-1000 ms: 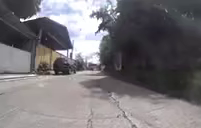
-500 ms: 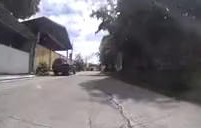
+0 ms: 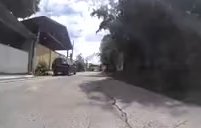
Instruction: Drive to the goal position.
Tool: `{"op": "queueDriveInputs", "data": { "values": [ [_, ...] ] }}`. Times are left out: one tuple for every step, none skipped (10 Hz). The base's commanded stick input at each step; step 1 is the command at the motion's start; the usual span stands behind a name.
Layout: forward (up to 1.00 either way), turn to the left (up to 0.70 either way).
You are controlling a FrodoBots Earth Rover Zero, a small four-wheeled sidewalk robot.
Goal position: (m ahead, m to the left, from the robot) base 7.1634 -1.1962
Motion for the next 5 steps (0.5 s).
{"op": "queueDriveInputs", "data": {
  "values": [
    [0.5,0.0],
    [0.5,0.0],
    [0.5,0.0],
    [0.5,0.0],
    [0.5,0.0]
  ]
}}
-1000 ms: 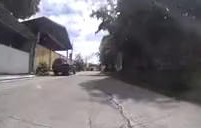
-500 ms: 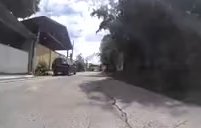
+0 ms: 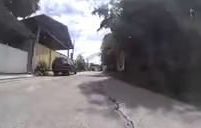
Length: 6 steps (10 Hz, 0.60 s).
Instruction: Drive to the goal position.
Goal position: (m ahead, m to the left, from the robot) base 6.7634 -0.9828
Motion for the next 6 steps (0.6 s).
{"op": "queueDriveInputs", "data": {
  "values": [
    [0.5,0.0],
    [0.5,0.0],
    [0.5,0.0],
    [0.5,0.0],
    [0.5,0.0],
    [0.5,0.0]
  ]
}}
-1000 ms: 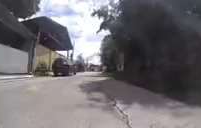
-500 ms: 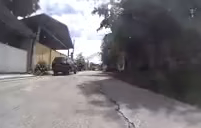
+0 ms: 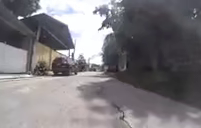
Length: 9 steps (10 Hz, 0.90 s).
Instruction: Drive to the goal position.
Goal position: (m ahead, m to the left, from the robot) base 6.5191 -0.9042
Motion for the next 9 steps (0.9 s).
{"op": "queueDriveInputs", "data": {
  "values": [
    [0.5,0.0],
    [0.5,0.0],
    [0.5,0.0],
    [0.5,0.0],
    [0.5,0.0],
    [0.5,0.0],
    [0.5,0.0],
    [0.5,0.0],
    [0.5,0.0]
  ]
}}
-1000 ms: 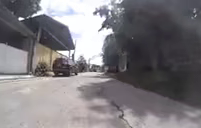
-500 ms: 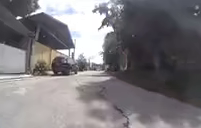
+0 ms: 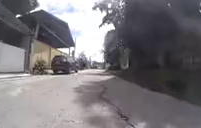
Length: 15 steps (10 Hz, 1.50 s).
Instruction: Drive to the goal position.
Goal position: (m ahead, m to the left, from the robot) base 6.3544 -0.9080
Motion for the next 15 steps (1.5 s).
{"op": "queueDriveInputs", "data": {
  "values": [
    [0.5,0.0],
    [0.5,0.0],
    [0.5,0.0],
    [0.5,0.0],
    [0.5,0.0],
    [0.5,0.0],
    [0.5,0.0],
    [0.5,0.0],
    [0.5,0.0],
    [0.5,-0.21],
    [0.5,-0.21],
    [0.5,-0.21],
    [0.5,-0.21],
    [0.5,-0.21],
    [0.5,-0.21]
  ]
}}
